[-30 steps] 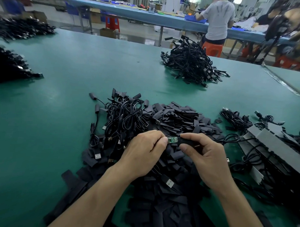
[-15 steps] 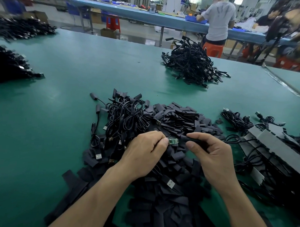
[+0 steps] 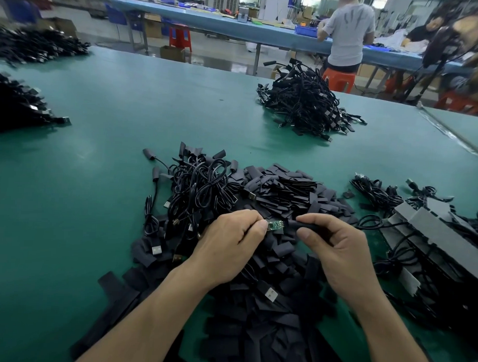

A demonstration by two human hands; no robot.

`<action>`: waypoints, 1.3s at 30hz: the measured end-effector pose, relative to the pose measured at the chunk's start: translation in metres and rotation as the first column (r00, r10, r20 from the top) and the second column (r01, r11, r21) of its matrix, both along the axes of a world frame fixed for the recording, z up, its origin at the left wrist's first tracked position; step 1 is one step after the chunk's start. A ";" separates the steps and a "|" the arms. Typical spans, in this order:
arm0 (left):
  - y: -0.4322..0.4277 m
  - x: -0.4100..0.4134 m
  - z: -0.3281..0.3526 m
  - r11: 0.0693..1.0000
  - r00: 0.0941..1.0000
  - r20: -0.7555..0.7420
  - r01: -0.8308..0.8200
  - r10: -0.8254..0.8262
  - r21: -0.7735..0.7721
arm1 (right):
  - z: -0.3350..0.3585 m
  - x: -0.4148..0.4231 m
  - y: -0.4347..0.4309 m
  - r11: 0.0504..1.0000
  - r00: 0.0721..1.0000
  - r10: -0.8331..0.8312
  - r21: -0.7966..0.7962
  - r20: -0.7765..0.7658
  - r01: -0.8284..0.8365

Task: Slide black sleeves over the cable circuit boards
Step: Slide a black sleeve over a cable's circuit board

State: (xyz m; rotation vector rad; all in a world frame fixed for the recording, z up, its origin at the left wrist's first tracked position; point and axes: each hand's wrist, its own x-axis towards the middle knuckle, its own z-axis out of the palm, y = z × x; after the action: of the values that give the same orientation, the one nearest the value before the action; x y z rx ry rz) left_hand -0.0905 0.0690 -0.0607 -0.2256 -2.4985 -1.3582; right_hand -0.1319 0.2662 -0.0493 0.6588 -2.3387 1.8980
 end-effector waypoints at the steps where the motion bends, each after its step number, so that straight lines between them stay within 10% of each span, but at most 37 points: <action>1: 0.000 0.000 0.000 1.000 1.000 0.004 0.000 0.000 0.001 | 0.000 0.001 -0.001 1.000 1.000 0.011 0.003 0.008 -0.011; 39: -0.005 0.002 -0.002 0.986 0.990 0.096 0.115 -0.104 -0.121 | -0.003 0.005 -0.007 0.965 0.973 0.075 0.261 -0.219 -0.015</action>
State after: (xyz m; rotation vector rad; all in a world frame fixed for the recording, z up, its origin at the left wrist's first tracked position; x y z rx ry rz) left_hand -0.0889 0.0645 -0.0630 -0.3413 -2.6858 -1.2777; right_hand -0.1269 0.2589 -0.0521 0.9059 -2.4565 1.4521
